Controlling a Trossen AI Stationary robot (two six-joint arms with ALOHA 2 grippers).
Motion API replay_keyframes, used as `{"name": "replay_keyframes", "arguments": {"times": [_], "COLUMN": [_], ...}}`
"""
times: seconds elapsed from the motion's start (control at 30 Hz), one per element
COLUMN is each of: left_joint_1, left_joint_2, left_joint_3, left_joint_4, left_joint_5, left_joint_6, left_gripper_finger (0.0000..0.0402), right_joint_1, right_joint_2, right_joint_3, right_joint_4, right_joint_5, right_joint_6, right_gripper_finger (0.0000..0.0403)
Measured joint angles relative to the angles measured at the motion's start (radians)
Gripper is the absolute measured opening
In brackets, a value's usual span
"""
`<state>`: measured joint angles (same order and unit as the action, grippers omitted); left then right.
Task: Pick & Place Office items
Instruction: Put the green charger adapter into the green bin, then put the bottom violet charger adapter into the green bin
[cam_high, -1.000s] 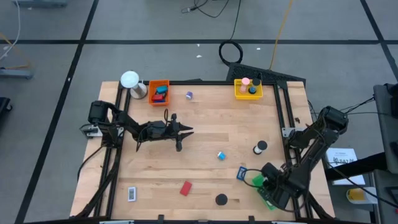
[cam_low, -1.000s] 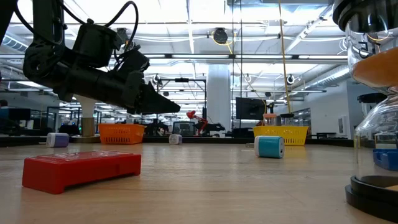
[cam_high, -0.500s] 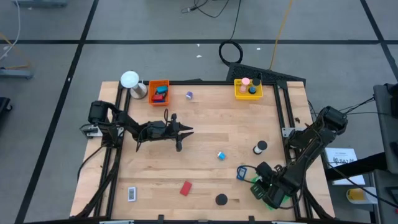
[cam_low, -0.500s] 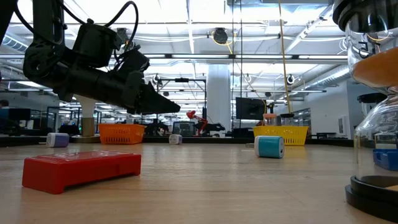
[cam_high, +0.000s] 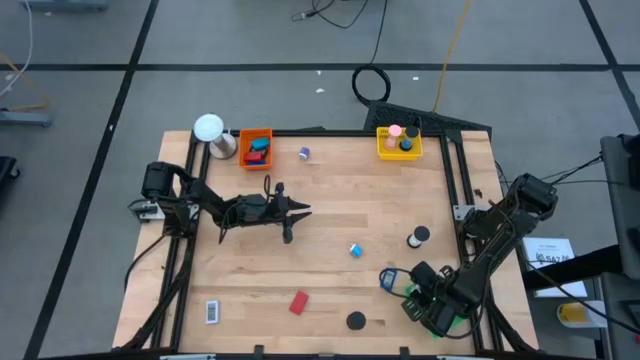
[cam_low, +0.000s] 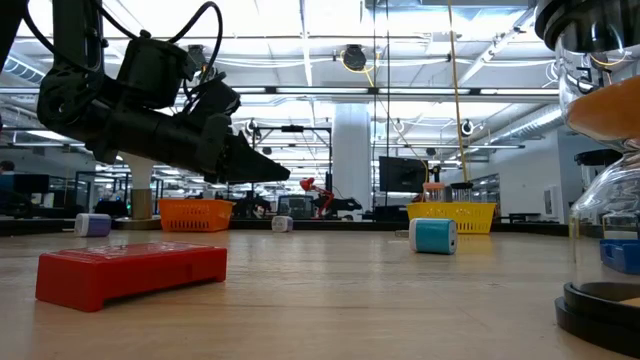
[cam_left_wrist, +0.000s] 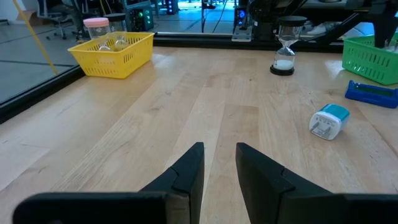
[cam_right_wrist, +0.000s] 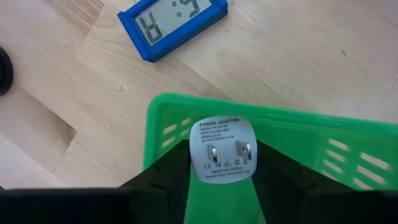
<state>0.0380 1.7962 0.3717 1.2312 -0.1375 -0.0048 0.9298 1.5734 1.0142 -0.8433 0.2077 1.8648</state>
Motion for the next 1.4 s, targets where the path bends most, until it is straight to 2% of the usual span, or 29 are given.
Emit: {"name": "replay_keyframes", "arguments": {"times": [0.23,0.7,0.97,1.2,1.4], "left_joint_1": [0.000,0.000,0.000,0.000,0.000], "left_joint_2": [0.000,0.000,0.000,0.000,0.000], "left_joint_3": [0.000,0.000,0.000,0.000,0.000], "left_joint_4": [0.000,0.000,0.000,0.000,0.000], "left_joint_5": [0.000,0.000,0.000,0.000,0.000], "left_joint_6": [0.000,0.000,0.000,-0.001,0.000], "left_gripper_finger": [0.0093,0.0093,0.0093,0.0093,0.0093], "right_joint_1": [0.000,-0.009,-0.045,-0.093,-0.126], "right_joint_2": [0.000,0.000,-0.016,-0.120,-0.225], "right_joint_3": [0.000,0.000,-0.001,-0.002,-0.002], "right_joint_4": [0.000,0.001,-0.001,0.000,-0.016], "right_joint_5": [-0.002,-0.001,-0.083,-0.083,-0.030], "right_joint_6": [0.000,-0.042,-0.128,-0.256,-0.367], "right_gripper_finger": [0.0169,0.0126,0.0164,0.0184,0.0145]}}
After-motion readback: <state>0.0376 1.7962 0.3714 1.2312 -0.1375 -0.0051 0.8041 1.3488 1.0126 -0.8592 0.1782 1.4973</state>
